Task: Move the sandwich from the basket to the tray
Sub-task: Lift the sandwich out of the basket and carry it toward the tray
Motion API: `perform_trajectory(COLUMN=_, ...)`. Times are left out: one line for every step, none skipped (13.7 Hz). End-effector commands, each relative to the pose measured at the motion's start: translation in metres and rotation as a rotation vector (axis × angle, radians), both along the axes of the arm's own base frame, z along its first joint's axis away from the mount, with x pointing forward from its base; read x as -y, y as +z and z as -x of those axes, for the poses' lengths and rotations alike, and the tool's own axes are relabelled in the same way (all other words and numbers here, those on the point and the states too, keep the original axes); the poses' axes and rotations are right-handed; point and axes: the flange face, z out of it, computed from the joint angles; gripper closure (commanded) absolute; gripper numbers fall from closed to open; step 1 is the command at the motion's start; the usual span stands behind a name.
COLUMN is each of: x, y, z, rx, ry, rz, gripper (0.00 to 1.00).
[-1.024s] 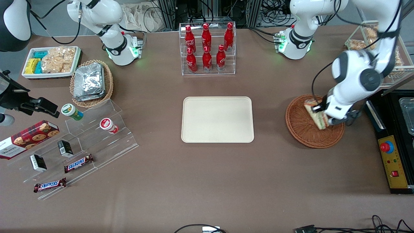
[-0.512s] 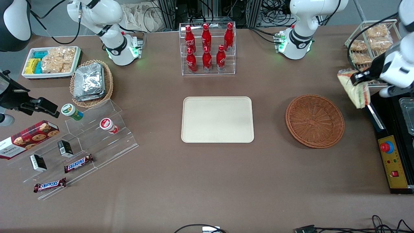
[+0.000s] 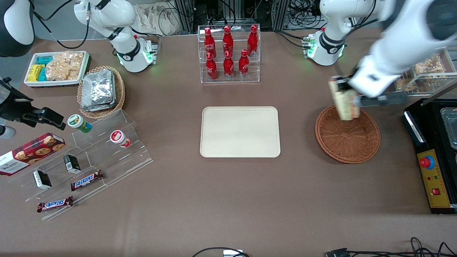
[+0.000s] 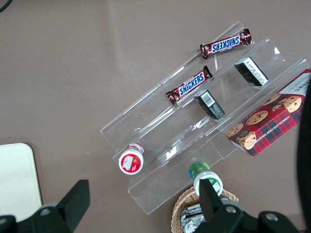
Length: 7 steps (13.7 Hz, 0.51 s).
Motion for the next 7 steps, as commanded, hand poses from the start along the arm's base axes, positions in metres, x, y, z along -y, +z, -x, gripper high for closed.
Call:
perform_trajectory(x=0.099, y=-0.019, z=-0.006, rx=0.025, ry=0.037, rz=0.061, gripper=1.0)
perform_trajectory(x=0.12, y=-0.033, z=-0.008, rx=0.03, ry=0.091, rz=0.076, gripper=1.0)
perform_trajectory(x=0.142, y=-0.046, z=-0.002, rx=0.049, ry=0.082, rz=0.069, gripper=1.0)
perform_trajectory(x=0.154, y=-0.061, z=0.002, rx=0.059, ry=0.061, rz=0.041, gripper=1.0)
perform_trajectory(x=0.16, y=-0.083, z=0.002, rx=0.048, ry=0.047, rz=0.022, gripper=1.0)
perform_trajectory(x=0.164, y=-0.104, z=0.004, rx=0.049, ry=0.038, rz=0.027, gripper=1.0)
perform_trajectory(x=0.165, y=-0.128, z=0.008, rx=0.053, ry=0.028, rz=0.029, gripper=1.0)
